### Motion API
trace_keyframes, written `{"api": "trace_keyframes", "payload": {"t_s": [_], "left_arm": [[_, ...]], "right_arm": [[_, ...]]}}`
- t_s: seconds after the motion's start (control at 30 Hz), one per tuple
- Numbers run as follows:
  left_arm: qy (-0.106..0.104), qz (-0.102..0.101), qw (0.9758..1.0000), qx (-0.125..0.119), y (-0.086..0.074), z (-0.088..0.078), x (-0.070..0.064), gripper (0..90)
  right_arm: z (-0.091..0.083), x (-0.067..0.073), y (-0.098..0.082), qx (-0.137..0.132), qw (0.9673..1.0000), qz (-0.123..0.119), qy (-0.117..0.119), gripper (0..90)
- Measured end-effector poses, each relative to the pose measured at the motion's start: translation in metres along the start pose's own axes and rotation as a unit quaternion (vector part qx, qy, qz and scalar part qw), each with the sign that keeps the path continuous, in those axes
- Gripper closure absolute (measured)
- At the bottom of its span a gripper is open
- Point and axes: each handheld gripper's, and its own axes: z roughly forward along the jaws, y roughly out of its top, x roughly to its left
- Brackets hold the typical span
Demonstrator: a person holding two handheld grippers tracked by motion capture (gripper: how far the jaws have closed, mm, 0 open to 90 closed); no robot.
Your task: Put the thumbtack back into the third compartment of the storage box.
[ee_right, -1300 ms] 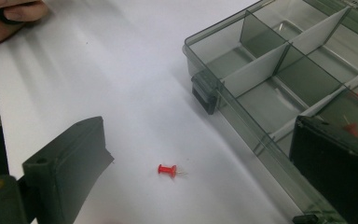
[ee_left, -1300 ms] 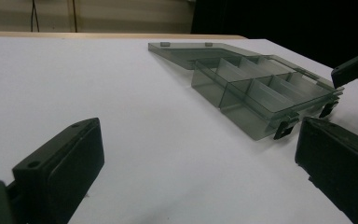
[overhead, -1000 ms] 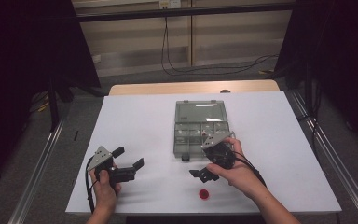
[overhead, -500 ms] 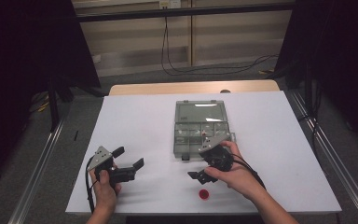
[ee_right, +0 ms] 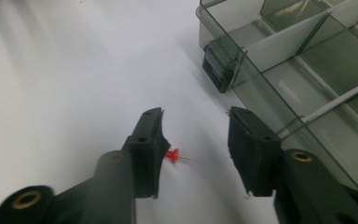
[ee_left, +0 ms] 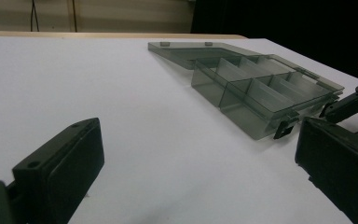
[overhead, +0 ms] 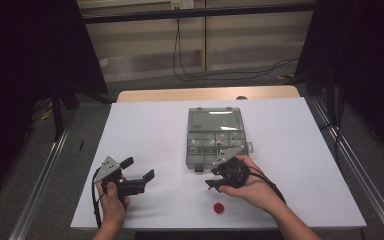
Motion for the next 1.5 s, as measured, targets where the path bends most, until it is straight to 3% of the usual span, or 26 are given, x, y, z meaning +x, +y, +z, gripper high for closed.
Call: {"api": "trace_keyframes", "payload": {"t_s": [0.03,0.1,0.13,0.17,0.2,0.27,0.33,0.67,1.0,1.13,1.2,1.27,1.37,1.5], "left_arm": [[0.0,0.0,1.0,0.0,0.0,0.0,0.0,1.1],[0.0,0.0,1.0,0.0,0.0,0.0,0.0,1.2],[0.0,0.0,1.0,0.0,0.0,0.0,0.0,1.2],[0.0,0.0,1.0,0.0,0.0,0.0,0.0,1.1],[0.0,0.0,1.0,0.0,0.0,0.0,0.0,1.1],[0.0,0.0,1.0,0.0,0.0,0.0,0.0,1.1],[0.0,0.0,1.0,0.0,0.0,0.0,0.0,1.1],[-0.001,0.0,1.0,0.001,0.0,0.0,0.0,1.1],[0.0,0.001,1.0,0.001,0.0,0.0,0.0,1.1],[0.0,0.002,1.0,0.001,0.0,0.0,0.0,1.1],[0.001,0.003,1.0,0.002,0.0,0.0,0.0,1.1],[0.001,0.003,1.0,0.002,0.0,0.0,0.0,1.1],[0.001,0.003,1.0,0.002,0.0,0.0,0.0,1.2],[0.001,0.002,1.0,0.003,0.0,0.0,0.0,1.1]], "right_arm": [[0.0,0.0,0.0,0.0,1.0,0.0,0.0,57.7],[0.002,-0.003,-0.002,0.001,1.0,0.004,0.001,68.4],[0.002,-0.003,-0.002,0.001,1.0,0.004,0.001,68.4],[0.003,-0.004,-0.004,0.006,1.0,0.004,0.0,76.0],[0.003,-0.004,-0.004,0.006,1.0,0.004,0.0,76.0],[0.006,-0.004,-0.006,0.012,0.9999,0.006,-0.003,86.5],[0.008,-0.003,-0.007,0.015,0.9999,0.008,0.0,90.0],[0.014,-0.003,-0.009,0.018,0.9998,-0.001,0.002,90.0],[0.012,-0.002,-0.012,0.015,0.9997,0.007,0.017,90.0],[0.007,-0.004,-0.012,0.005,0.9996,0.007,0.025,84.8],[0.005,-0.004,-0.012,-0.007,0.9993,-0.007,0.035,79.3],[0.004,-0.002,-0.011,-0.004,0.9996,-0.008,0.028,75.2],[0.006,-0.002,-0.012,-0.005,0.9991,-0.017,0.039,69.6],[0.009,0.001,-0.011,0.005,0.9993,-0.022,0.031,66.8]]}}
